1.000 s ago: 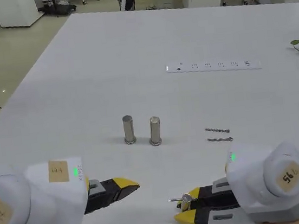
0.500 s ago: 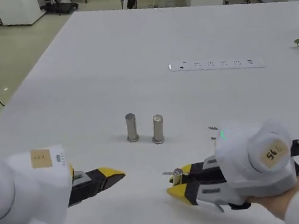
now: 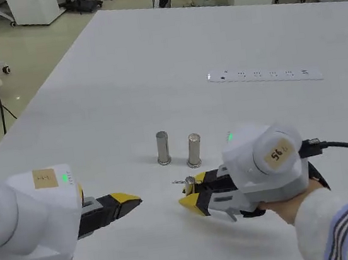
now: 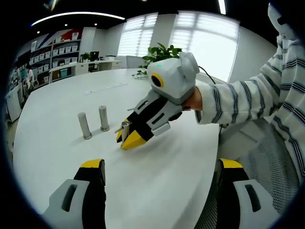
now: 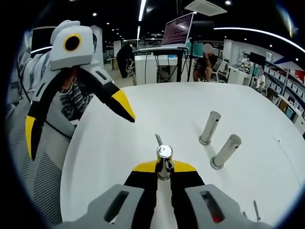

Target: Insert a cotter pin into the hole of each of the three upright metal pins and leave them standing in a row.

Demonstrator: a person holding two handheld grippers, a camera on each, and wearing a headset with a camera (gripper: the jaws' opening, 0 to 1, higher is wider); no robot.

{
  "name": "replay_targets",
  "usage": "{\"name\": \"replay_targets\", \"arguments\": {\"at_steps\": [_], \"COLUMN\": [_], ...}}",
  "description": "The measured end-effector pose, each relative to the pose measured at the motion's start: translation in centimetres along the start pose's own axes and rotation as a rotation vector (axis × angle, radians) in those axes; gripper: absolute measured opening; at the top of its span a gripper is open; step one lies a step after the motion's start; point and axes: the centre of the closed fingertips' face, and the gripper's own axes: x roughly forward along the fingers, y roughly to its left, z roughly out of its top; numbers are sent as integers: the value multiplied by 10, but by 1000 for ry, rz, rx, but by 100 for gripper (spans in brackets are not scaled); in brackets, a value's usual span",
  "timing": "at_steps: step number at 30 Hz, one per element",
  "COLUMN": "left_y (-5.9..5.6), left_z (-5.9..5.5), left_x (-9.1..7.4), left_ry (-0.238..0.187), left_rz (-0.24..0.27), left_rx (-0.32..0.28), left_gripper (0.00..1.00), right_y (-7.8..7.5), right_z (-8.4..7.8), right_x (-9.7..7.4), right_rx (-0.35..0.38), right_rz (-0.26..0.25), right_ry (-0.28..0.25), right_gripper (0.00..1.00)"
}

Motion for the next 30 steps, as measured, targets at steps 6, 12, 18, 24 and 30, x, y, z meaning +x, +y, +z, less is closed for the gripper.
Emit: {"name": "replay_targets", "arguments": {"at_steps": [6, 12, 18, 24, 30], "left_y": [3, 2, 1, 1, 3], "left_z": [0, -2, -2, -3, -1], "left_x": [-2, -3, -4, -7, -9], "left_ry": [1, 16, 14, 15, 6], "left_rz": [14, 15, 15, 20, 29], "left_rx": [0, 11, 10, 8, 6], "left_gripper": [97, 97, 97, 97, 97], "right_y": [1, -1, 0, 2, 2], "right_z": [-3, -10, -9, -9, -9], "right_x": [7, 11, 10, 10, 11], "right_rx": [30, 27, 32, 24, 27], "right_rz": [4, -14, -9, 2, -2], "right_ry": [0, 23, 6, -4, 1], "right_gripper": [4, 4, 4, 5, 5]}}
